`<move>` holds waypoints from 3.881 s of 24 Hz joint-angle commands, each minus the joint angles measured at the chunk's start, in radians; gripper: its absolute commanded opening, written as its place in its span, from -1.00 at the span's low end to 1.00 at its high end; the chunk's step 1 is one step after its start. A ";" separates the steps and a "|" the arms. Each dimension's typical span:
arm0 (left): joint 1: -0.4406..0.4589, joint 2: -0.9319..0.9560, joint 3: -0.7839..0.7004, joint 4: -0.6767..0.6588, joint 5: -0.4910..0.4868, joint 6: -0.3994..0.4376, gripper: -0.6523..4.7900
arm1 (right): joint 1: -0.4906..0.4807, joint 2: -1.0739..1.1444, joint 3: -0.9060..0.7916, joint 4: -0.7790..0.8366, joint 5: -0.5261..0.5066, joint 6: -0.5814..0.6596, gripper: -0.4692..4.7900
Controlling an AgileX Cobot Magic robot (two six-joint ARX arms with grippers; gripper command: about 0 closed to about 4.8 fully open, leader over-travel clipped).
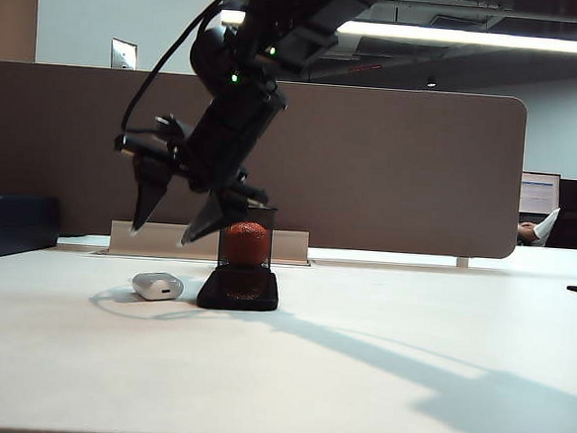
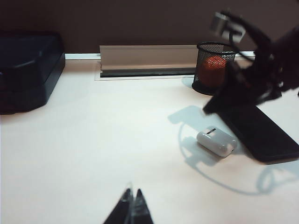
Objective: Find the wireless headphone case on the desktop and place it on the left side of the phone.
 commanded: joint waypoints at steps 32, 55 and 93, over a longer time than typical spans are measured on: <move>0.002 0.001 0.002 0.013 0.004 -0.003 -0.78 | -0.594 -0.443 0.280 -0.478 0.073 -0.257 -0.83; 0.002 0.001 0.002 0.013 0.004 -0.003 -0.78 | -0.768 -0.728 0.174 -0.509 0.022 -0.248 -0.83; 0.002 0.001 0.002 0.013 0.007 -0.003 -0.78 | -0.798 -2.180 -1.918 0.488 -0.068 -0.076 -0.83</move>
